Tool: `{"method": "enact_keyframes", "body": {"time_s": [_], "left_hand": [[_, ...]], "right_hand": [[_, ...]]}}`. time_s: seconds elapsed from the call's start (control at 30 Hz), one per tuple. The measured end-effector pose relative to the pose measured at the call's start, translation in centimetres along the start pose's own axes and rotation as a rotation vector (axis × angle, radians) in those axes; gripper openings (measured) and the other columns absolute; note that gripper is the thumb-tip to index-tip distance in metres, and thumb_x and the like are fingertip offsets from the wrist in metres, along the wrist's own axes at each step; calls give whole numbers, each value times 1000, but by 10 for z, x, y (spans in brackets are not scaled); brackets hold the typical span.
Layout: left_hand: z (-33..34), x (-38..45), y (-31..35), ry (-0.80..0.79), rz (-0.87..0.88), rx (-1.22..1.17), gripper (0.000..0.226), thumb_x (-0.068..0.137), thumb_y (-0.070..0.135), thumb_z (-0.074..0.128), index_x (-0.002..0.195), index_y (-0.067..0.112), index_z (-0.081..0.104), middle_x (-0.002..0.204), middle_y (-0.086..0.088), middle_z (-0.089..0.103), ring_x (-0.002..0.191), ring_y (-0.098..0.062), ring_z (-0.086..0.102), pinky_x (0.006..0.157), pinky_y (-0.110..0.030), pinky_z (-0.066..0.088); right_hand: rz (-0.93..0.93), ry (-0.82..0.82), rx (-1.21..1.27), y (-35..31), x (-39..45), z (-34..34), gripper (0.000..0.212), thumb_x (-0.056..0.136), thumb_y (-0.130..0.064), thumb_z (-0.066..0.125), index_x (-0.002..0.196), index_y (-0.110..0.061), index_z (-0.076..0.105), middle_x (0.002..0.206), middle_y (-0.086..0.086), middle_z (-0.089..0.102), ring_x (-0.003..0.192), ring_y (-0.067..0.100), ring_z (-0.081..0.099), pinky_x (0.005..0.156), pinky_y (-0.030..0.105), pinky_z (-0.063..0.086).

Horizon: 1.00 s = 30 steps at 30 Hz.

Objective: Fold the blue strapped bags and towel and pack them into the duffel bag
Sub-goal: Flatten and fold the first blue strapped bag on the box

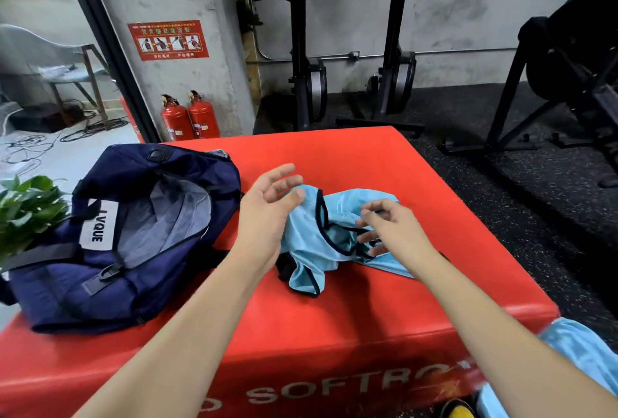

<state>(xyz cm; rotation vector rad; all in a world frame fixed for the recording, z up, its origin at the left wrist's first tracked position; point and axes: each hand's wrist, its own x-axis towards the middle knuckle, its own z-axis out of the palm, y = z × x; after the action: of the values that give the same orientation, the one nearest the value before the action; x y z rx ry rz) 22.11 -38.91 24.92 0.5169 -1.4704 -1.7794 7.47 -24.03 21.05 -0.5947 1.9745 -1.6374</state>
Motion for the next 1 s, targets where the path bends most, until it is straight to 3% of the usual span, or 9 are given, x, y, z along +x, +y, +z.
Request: {"method": "enact_keyframes", "body": {"time_s": [0.13,0.2,0.43,0.53,0.6,0.73,0.8,0.9,1.0], "left_hand": [[-17,6,16,35,218,191,41,85,-10,69,114,19,68,105,-2,73,103,-10,67,94,-27,52],[-24,8,22,62,252,185,40,86,-10,68,115,17,68,105,-3,73,103,-10,67,94,-27,53],[-34,5,28,149,296,163,39,87,-11,67,111,19,69,105,1,73,100,-5,68,86,-19,52],[-41,8,22,175,297,243,35,88,-7,68,108,23,70,107,4,74,106,-7,68,93,-22,52],[-51,13,17,226,299,304,33,89,-4,67,107,24,71,108,6,74,108,-8,68,99,-27,51],[-67,23,19,323,289,318,39,89,-8,61,104,27,71,103,11,74,103,-7,69,94,-22,52],[-69,24,20,332,300,323,40,89,-8,61,103,28,71,103,12,74,101,-4,69,93,-20,52],[-69,23,19,324,313,366,39,90,-5,62,102,31,70,102,14,73,100,-2,68,91,-17,51],[-71,23,14,286,306,450,39,90,-2,63,104,34,71,106,14,73,105,-3,67,96,-23,50]], "right_hand": [[-100,9,-562,19,7,6,29,90,-38,69,113,-23,58,102,-4,68,91,17,66,81,36,52],[-147,38,-695,26,9,9,43,86,-46,70,121,-25,58,110,-5,64,101,17,62,90,37,49],[-98,161,-924,26,18,13,33,89,-44,63,119,-31,62,115,0,64,108,29,62,85,40,49],[-116,187,-788,19,24,4,15,85,-37,65,95,-28,71,91,3,68,93,33,65,76,38,51],[-224,207,-621,9,29,-2,7,84,-30,70,82,-24,71,78,0,66,81,25,65,71,33,47],[-376,256,-359,-18,29,-15,9,84,-22,77,78,-26,71,83,-15,67,79,6,61,71,13,42],[-400,239,-252,-21,32,-22,13,83,-21,79,78,-30,73,82,-14,72,81,5,64,81,22,47],[-400,209,-150,-22,32,-28,16,83,-19,80,81,-35,76,85,-14,75,79,8,65,81,37,53],[-431,256,-131,-24,31,-27,14,84,-22,79,84,-35,75,86,-13,75,79,9,67,83,39,55]]}}
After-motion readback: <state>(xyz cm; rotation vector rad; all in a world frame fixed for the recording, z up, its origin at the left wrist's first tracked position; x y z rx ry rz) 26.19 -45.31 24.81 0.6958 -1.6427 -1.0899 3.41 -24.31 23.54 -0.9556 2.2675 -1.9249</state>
